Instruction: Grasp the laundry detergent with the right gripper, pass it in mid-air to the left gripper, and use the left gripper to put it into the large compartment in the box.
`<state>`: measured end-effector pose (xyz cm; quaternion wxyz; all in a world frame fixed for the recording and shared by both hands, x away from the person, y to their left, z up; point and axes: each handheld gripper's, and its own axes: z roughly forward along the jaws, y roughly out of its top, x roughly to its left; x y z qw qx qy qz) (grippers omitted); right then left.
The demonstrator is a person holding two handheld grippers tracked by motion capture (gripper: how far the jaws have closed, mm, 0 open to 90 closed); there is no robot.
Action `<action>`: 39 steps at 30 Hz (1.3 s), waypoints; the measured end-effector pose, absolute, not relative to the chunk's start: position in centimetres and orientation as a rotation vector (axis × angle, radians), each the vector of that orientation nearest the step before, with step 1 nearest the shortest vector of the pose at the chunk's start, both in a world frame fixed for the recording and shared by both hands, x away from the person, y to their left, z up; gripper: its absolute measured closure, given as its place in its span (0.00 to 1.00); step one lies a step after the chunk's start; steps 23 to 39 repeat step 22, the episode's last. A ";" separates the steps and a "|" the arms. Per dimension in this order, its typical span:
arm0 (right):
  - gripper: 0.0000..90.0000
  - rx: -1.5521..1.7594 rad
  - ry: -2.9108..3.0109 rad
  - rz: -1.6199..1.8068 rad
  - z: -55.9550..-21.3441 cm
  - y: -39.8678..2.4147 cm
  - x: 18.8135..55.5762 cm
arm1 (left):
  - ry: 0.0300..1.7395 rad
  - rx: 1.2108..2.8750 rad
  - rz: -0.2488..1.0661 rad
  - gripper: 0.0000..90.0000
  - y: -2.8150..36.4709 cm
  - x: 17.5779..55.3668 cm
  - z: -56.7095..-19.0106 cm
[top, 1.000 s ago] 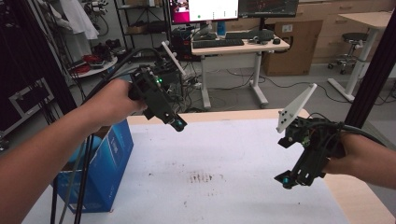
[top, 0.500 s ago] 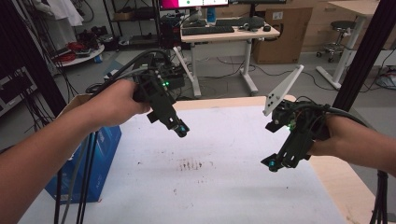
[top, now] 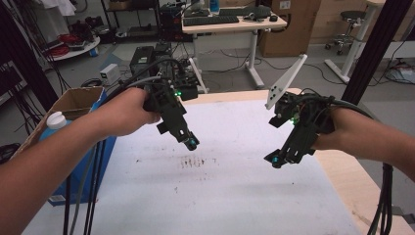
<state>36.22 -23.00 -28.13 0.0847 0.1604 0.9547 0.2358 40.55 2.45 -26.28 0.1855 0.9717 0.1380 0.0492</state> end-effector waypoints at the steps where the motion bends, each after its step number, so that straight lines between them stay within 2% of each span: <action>1: 0.02 0.475 2.848 0.704 -28.2 -22.9 36.3 | 0.392 2.740 0.137 0.02 2.4 40.5 -26.5; 39: 0.02 0.469 2.849 0.705 -28.3 -22.6 36.3 | 0.404 2.738 0.117 0.02 2.5 40.6 -27.1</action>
